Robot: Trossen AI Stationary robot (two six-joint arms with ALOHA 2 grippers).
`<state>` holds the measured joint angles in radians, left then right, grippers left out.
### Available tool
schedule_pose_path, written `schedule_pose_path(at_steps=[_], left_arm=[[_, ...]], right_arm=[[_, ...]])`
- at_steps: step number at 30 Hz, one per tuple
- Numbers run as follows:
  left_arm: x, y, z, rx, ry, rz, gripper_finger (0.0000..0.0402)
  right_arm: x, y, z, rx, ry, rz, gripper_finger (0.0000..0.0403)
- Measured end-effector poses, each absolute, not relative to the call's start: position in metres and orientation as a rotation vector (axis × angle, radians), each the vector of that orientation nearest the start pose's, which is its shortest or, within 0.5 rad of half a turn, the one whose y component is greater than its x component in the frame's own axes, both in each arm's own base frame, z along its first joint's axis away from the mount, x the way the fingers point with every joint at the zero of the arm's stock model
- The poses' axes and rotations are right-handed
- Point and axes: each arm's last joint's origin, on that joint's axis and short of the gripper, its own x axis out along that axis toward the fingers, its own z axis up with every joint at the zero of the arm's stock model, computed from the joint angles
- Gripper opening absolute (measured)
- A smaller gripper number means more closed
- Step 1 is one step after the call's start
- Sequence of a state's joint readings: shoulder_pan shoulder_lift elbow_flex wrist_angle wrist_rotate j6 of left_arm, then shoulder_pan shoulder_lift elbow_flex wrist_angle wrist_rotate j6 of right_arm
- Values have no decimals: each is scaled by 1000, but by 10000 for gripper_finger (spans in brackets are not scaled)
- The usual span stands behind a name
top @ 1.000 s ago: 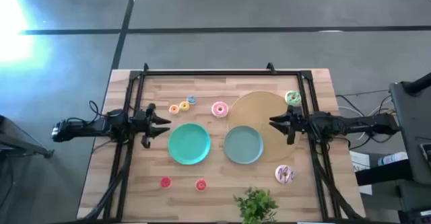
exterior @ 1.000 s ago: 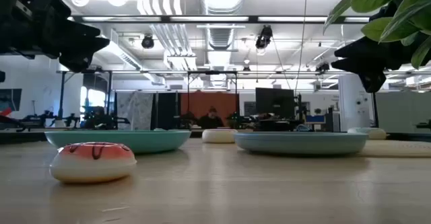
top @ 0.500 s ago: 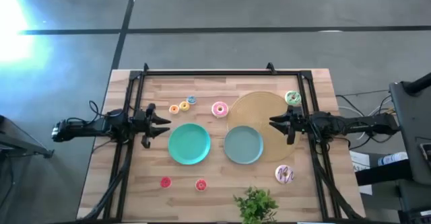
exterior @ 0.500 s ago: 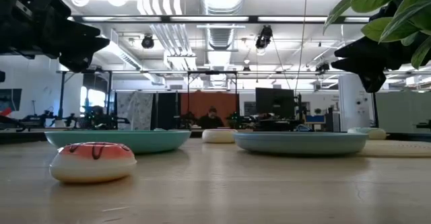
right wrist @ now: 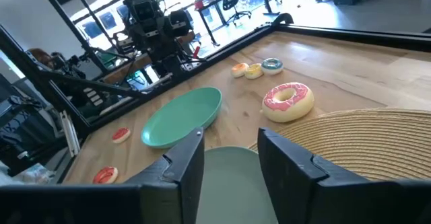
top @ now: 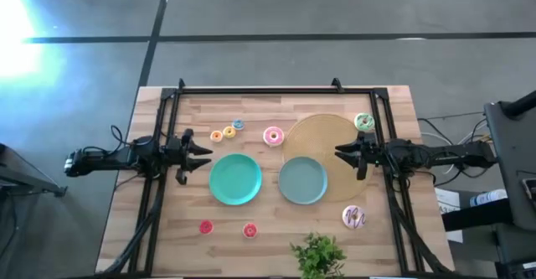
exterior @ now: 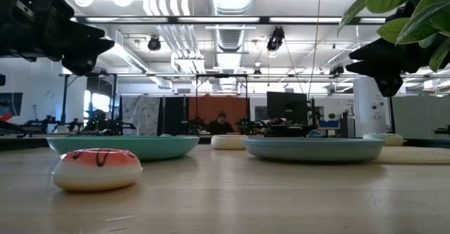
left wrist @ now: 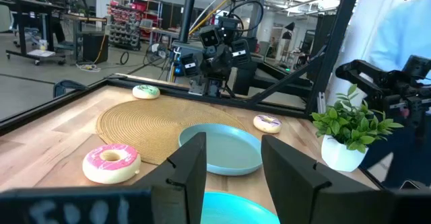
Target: Pick & Place donuts
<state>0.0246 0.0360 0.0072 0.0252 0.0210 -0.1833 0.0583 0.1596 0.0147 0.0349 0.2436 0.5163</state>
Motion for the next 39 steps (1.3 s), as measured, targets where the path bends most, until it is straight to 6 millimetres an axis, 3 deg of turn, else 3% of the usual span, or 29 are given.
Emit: schedule_pose_path(at_steps=[6, 18, 27, 39], left_arm=[[99, 2, 166, -183, 3, 4, 117], [99, 2, 166, -184, 3, 4, 117], [99, 2, 166, -184, 3, 4, 117], [99, 2, 165, -183, 5, 5, 117]], right_arm=[[106, -1, 160, 515, 50, -213, 124], [106, -1, 159, 958, 2, -231, 132], [106, -2, 160, 909, -15, -263, 125], [106, -3, 171, 1220, -169, -217, 121]])
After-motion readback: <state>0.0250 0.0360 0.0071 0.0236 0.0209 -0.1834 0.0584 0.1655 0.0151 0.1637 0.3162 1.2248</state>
